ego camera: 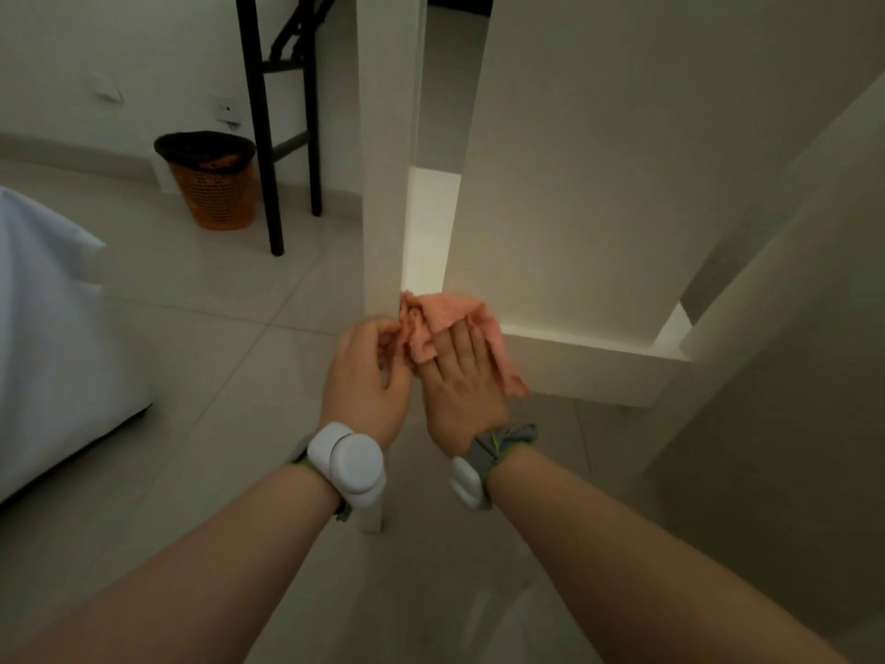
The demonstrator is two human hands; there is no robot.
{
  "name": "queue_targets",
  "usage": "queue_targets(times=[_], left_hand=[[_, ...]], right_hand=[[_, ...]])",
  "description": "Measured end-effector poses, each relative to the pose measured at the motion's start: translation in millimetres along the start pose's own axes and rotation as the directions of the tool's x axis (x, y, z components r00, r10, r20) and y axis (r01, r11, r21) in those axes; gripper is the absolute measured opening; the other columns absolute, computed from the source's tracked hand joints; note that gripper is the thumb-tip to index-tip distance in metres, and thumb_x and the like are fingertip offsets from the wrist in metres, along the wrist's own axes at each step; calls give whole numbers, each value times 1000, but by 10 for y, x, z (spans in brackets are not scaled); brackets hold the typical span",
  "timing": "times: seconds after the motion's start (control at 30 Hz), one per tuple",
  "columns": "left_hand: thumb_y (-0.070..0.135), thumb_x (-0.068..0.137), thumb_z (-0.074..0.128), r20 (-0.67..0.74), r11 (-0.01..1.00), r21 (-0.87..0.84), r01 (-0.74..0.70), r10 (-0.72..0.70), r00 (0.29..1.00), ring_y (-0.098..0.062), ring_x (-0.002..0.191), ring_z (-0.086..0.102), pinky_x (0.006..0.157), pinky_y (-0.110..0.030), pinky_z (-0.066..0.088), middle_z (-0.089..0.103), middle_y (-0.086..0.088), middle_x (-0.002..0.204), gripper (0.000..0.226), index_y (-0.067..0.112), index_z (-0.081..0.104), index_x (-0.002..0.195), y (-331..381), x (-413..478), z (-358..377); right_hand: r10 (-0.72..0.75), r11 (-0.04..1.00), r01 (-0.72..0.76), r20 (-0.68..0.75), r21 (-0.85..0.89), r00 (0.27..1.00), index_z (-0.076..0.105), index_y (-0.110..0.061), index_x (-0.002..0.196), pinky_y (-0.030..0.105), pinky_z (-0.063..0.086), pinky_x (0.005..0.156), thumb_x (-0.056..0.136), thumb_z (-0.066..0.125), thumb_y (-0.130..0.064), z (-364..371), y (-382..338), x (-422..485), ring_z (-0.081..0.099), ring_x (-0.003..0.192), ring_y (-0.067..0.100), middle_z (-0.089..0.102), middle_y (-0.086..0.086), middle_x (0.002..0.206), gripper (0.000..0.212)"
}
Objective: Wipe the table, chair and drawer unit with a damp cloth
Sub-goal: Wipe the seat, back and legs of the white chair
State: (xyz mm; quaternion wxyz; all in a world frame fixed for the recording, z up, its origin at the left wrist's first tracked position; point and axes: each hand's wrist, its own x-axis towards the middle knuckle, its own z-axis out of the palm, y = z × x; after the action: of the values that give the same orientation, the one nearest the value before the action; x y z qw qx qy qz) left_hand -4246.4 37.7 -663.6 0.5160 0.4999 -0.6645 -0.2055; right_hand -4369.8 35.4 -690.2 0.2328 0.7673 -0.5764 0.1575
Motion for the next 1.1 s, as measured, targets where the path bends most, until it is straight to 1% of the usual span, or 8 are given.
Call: queue_targets(times=[0.2, 0.33, 0.5, 0.6, 0.73, 0.87, 0.93, 1.1], left_hand=[[5, 84, 54, 200, 987, 85, -133, 114, 973, -14, 100, 51, 87, -12, 31, 56, -6, 113, 36, 10, 55, 119, 81, -122, 149], [8, 85, 54, 308, 972, 177, -153, 92, 947, -24, 125, 42, 102, -21, 25, 45, -10, 136, 51, 9, 44, 135, 189, -159, 293], [7, 84, 55, 350, 954, 188, -234, 158, 923, -27, 126, 41, 106, -30, 28, 44, -11, 137, 53, 8, 43, 136, 383, -196, 485], [6, 81, 58, 345, 934, 208, -289, 206, 916, -30, 124, 42, 106, -30, 27, 47, -14, 135, 53, 6, 47, 133, 512, -228, 590], [5, 79, 60, 370, 900, 208, -382, 289, 883, -35, 126, 42, 108, -41, 30, 48, -16, 133, 53, 4, 49, 131, 667, -234, 690], [5, 79, 59, 371, 888, 191, -418, 329, 868, -34, 126, 41, 108, -40, 29, 48, -16, 133, 54, 5, 48, 132, 794, -195, 728], [4, 78, 59, 369, 887, 181, -425, 339, 865, -34, 125, 42, 108, -40, 30, 48, -16, 132, 55, 5, 48, 132, 854, -177, 718], [1, 77, 61, 360, 874, 142, -465, 392, 847, -36, 122, 45, 106, -39, 32, 51, -18, 129, 54, 3, 51, 129, 1083, -70, 645]], right_hand=[[-181, 958, 197, 94, -210, 979, 66, -15, 119, 52, 34, 103, 76, 39, -15, 20, 580, -334, 57, 117, 34, 62, 9, 125, 50], [-141, 924, 184, 148, -335, 979, 68, -13, 114, 56, 38, 99, 75, 40, -12, -65, 1069, -669, 60, 112, 38, 64, 12, 121, 49], [-60, 904, 132, 185, -407, 981, 70, -9, 110, 62, 34, 96, 74, 40, -13, -254, 1615, -1031, 60, 110, 42, 65, 16, 118, 47], [-65, 901, 123, 151, -416, 986, 68, -6, 111, 63, 34, 96, 63, 64, -16, -360, 1788, -1134, 58, 111, 45, 64, 19, 119, 49], [-12, 946, 24, 40, -325, 999, 59, -2, 124, 59, 33, 101, 54, 84, -19, -463, 1835, -1171, 49, 121, 47, 54, 22, 131, 77], [92, 950, -109, -70, -293, 993, 53, -1, 130, 57, 27, 107, 58, 78, -8, -668, 1816, -1060, 38, 130, 45, 50, 21, 136, 77], [71, 947, -88, -66, -309, 995, 54, -2, 130, 55, 29, 109, 64, 72, -6, -771, 1823, -984, 36, 132, 45, 51, 19, 136, 68], [22, 883, -75, -118, -464, 993, 60, -16, 125, 43, 44, 100, 86, 53, -26, -1196, 1968, -795, 56, 118, 31, 66, 3, 116, 41]])
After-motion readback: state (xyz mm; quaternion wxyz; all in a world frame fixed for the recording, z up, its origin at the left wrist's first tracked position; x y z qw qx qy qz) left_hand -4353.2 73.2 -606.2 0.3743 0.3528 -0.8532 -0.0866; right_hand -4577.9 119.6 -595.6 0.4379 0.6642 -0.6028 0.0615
